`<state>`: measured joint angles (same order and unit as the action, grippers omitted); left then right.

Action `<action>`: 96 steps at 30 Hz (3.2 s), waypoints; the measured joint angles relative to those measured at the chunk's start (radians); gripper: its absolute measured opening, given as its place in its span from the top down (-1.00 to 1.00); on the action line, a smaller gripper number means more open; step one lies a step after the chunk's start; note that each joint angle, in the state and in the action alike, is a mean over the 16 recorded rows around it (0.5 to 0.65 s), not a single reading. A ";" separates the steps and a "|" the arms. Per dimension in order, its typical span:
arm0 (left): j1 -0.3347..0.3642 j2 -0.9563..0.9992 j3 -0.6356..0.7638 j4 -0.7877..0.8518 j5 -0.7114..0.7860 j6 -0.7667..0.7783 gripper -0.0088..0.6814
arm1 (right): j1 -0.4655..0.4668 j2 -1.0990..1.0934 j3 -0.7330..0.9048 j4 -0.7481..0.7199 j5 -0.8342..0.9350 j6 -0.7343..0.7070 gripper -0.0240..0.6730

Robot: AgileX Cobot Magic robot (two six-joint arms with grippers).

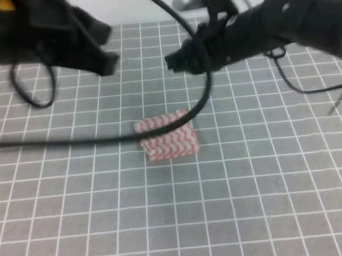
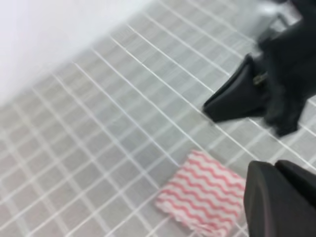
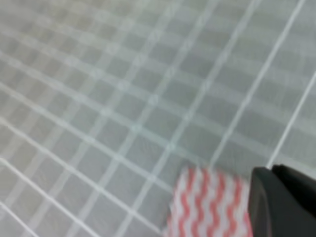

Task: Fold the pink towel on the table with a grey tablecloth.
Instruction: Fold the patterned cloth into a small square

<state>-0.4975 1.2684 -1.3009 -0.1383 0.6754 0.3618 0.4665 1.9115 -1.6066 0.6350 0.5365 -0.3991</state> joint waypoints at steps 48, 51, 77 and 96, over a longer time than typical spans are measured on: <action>0.000 -1.155 0.618 0.263 0.307 -0.558 0.98 | 0.143 -0.934 0.750 0.012 -0.460 -0.040 0.98; 0.000 -1.156 0.618 0.263 0.308 -0.558 0.98 | 0.143 -0.939 0.759 0.011 -0.465 -0.046 0.98; 0.000 -1.153 0.619 0.278 0.313 -0.558 0.98 | 0.143 -1.144 1.040 -0.044 -0.470 -0.050 0.98; 0.000 -1.155 0.618 0.280 0.324 -0.558 0.98 | 0.053 -1.253 1.350 -0.092 -0.896 -0.115 0.98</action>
<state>-0.4975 0.1137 -0.6828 0.1414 0.9993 -0.1965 0.5199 0.6581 -0.2562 0.5432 -0.3594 -0.5145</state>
